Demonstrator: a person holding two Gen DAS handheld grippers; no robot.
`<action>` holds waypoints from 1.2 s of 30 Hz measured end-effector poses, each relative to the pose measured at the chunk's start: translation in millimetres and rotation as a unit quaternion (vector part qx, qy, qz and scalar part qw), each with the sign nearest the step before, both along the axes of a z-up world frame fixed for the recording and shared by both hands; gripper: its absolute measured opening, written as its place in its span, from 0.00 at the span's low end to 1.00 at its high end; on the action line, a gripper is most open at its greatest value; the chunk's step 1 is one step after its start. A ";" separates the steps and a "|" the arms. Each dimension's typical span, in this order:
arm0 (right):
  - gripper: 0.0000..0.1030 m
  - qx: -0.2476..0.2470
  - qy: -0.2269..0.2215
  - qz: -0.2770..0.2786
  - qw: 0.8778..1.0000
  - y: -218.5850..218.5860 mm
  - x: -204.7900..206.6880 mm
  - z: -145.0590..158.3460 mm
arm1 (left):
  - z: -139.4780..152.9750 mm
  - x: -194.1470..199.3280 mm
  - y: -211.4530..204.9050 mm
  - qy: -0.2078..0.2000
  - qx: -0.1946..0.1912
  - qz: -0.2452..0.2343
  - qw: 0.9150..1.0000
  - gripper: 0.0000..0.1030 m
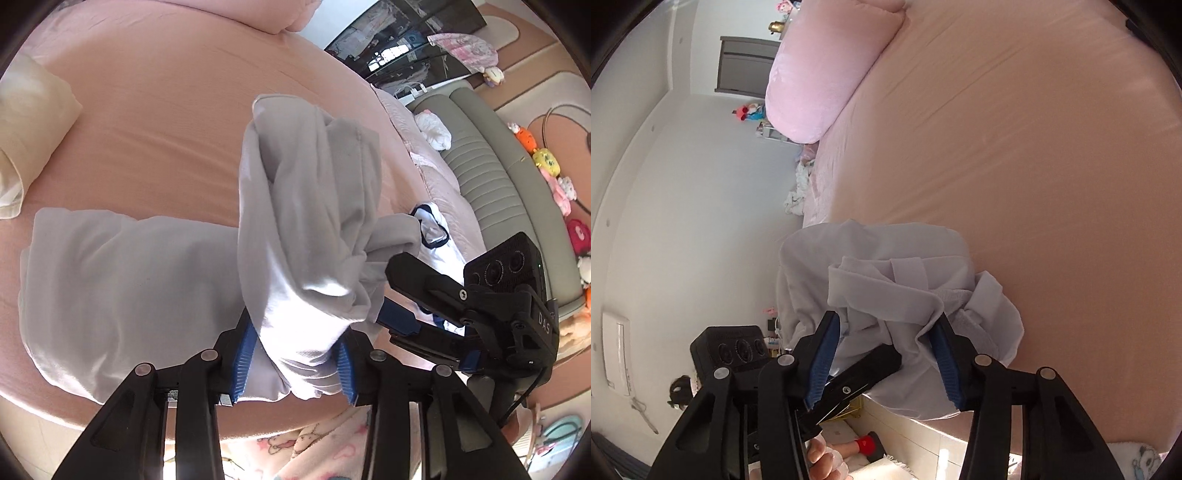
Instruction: Fold clothes
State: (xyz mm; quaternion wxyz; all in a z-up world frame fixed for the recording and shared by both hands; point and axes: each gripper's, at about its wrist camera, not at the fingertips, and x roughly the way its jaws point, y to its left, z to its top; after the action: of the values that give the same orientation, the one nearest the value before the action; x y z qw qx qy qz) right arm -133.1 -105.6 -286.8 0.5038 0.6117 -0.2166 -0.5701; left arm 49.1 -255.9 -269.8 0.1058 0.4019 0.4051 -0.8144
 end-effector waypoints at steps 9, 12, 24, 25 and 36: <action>0.48 0.006 0.023 0.056 0.998 -35.4 18.6 16.2 | -2.8 27.1 -11.8 0.040 0.034 0.016 0.998 0.25; 0.48 0.038 0.058 0.068 0.995 -43.3 21.8 19.4 | -8.6 32.0 -20.3 0.029 0.058 0.023 0.998 0.28; 0.48 0.041 0.022 0.034 0.998 -37.5 -4.9 9.9 | 46.9 14.8 -36.8 -0.046 -0.076 -0.024 0.996 0.61; 0.48 0.043 0.021 0.032 0.998 -37.2 -5.7 8.6 | 52.2 12.9 -37.3 -0.048 -0.090 -0.036 0.994 0.61; 0.49 0.054 0.035 0.015 0.998 -23.1 -15.7 13.4 | 46.0 -59.0 -62.5 -0.076 -0.040 -0.107 0.991 0.65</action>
State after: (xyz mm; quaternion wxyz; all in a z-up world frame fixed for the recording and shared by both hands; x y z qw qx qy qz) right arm -148.8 -128.7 -273.4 0.4859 0.6209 -0.1587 -0.5942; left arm -9.9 -318.4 -223.8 0.0647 0.4994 0.3180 -0.8033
